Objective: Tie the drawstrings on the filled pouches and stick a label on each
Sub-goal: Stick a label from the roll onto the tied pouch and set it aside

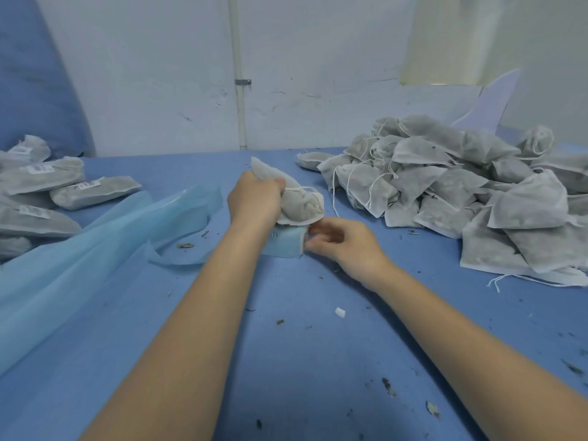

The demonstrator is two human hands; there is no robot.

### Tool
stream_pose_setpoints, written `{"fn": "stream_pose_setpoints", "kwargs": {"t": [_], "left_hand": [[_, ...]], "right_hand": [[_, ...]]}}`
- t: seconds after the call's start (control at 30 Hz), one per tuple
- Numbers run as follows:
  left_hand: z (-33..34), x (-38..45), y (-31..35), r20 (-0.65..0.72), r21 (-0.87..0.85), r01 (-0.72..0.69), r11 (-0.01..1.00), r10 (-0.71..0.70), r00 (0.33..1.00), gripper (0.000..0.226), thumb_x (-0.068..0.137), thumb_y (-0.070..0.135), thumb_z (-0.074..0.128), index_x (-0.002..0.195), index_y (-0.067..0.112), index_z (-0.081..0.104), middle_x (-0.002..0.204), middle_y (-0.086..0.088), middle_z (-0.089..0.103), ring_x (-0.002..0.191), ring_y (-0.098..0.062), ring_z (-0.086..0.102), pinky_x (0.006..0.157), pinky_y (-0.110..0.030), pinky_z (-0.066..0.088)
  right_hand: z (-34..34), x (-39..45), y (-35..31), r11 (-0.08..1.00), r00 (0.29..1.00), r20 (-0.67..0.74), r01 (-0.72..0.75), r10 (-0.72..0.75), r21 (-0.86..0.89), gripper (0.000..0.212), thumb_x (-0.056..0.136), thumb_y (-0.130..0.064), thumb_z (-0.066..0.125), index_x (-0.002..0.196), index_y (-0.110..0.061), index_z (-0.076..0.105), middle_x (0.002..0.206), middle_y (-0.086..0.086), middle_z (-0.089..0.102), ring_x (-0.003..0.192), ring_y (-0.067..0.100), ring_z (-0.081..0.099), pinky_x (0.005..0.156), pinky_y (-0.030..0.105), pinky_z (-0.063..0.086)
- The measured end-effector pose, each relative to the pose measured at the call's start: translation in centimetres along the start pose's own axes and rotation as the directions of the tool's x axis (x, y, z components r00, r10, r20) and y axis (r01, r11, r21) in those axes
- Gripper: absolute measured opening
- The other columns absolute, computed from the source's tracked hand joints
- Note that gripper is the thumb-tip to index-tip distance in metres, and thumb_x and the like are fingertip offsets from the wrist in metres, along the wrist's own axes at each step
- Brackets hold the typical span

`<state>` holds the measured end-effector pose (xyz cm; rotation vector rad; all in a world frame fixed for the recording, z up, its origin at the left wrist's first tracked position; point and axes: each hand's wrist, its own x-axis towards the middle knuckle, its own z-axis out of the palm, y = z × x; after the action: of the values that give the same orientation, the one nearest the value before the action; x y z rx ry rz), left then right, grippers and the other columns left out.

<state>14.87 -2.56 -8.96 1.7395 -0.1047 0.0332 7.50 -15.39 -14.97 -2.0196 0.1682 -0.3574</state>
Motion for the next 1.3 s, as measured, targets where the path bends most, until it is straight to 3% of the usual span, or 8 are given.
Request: {"fn": "stream_pose_setpoints", "kwargs": {"t": [0.13, 0.3, 0.6, 0.73, 0.87, 1.03, 1.3], "left_hand": [[0.1, -0.2, 0.1, -0.008, 0.010, 0.003, 1.000, -0.003, 1.000, 0.029, 0.087, 0.021, 0.056, 0.112, 0.008, 0.057, 0.114, -0.010, 0.060, 0.106, -0.029, 0.057, 0.093, -0.044, 0.049], [0.1, -0.1, -0.2, -0.015, 0.033, -0.003, 0.999, 0.003, 1.000, 0.028, 0.087, 0.022, 0.055, 0.113, 0.010, 0.057, 0.113, -0.007, 0.061, 0.106, -0.028, 0.056, 0.093, -0.042, 0.048], [0.4, 0.2, -0.5, 0.003, 0.054, 0.009, 0.999, -0.009, 1.000, 0.033, 0.088, 0.026, 0.055, 0.116, 0.008, 0.055, 0.115, -0.007, 0.060, 0.108, -0.029, 0.055, 0.095, -0.043, 0.047], [0.5, 0.2, -0.7, -0.027, 0.082, -0.007, 0.997, 0.010, 1.000, 0.031, 0.089, 0.027, 0.053, 0.114, 0.009, 0.053, 0.114, -0.007, 0.057, 0.107, -0.027, 0.054, 0.092, -0.038, 0.046], [0.7, 0.0, -0.7, -0.037, 0.099, -0.012, 0.995, 0.016, 0.999, 0.031, 0.091, 0.028, 0.051, 0.115, 0.010, 0.052, 0.115, -0.006, 0.055, 0.104, -0.025, 0.052, 0.085, -0.031, 0.042], [0.9, -0.1, -0.7, -0.057, 0.127, -0.018, 0.992, 0.025, 0.998, 0.031, 0.091, 0.027, 0.050, 0.117, 0.009, 0.052, 0.118, -0.008, 0.056, 0.110, -0.028, 0.052, 0.084, -0.032, 0.040], [0.9, 0.1, -0.9, -0.063, 0.137, -0.029, 0.990, 0.038, 0.997, 0.032, 0.090, 0.027, 0.050, 0.116, 0.009, 0.052, 0.120, -0.010, 0.057, 0.111, -0.029, 0.052, 0.090, -0.034, 0.043]], "right_hand": [[0.3, 0.8, 0.1, 0.998, 0.997, -0.071, 0.029, -0.032, -0.047, 0.018, 0.073, -0.018, 0.082, 0.087, -0.024, 0.071, 0.086, 0.000, 0.073, 0.080, 0.007, 0.065, 0.079, 0.017, 0.047], [0.3, 1.2, 0.4, 0.996, 0.989, -0.137, 0.048, -0.057, -0.069, 0.015, 0.069, -0.022, 0.085, 0.078, -0.024, 0.074, 0.074, -0.015, 0.070, 0.066, -0.012, 0.061, 0.066, 0.005, 0.042], [0.4, 0.9, 0.3, 0.997, 0.979, -0.201, 0.025, -0.040, -0.077, 0.025, 0.064, -0.025, 0.088, 0.077, -0.014, 0.071, 0.069, -0.005, 0.067, 0.053, -0.006, 0.055, 0.057, 0.006, 0.041], [0.4, 0.6, 0.1, 0.995, 0.973, -0.230, -0.001, -0.022, -0.100, 0.028, 0.062, -0.031, 0.089, 0.066, -0.021, 0.063, 0.063, -0.009, 0.063, 0.052, 0.000, 0.053, 0.053, 0.009, 0.041], [0.6, 0.1, -0.1, 0.992, 0.968, -0.251, -0.019, -0.013, -0.122, 0.032, 0.062, -0.032, 0.089, 0.060, -0.025, 0.058, 0.060, -0.009, 0.061, 0.046, -0.004, 0.051, 0.050, 0.008, 0.038], [1.1, -0.7, -0.5, 0.989, 0.969, -0.236, 0.047, -0.079, -0.139, 0.032, 0.062, -0.028, 0.089, 0.057, -0.022, 0.059, 0.055, -0.013, 0.058, 0.051, -0.005, 0.050, 0.054, 0.008, 0.037], [0.6, -1.9, -0.8, 0.982, 0.984, -0.090, 0.140, -0.152, -0.130, 0.021, 0.063, -0.028, 0.088, 0.065, -0.020, 0.069, 0.073, -0.014, 0.069, 0.076, 0.001, 0.061, 0.073, 0.011, 0.043]]}}
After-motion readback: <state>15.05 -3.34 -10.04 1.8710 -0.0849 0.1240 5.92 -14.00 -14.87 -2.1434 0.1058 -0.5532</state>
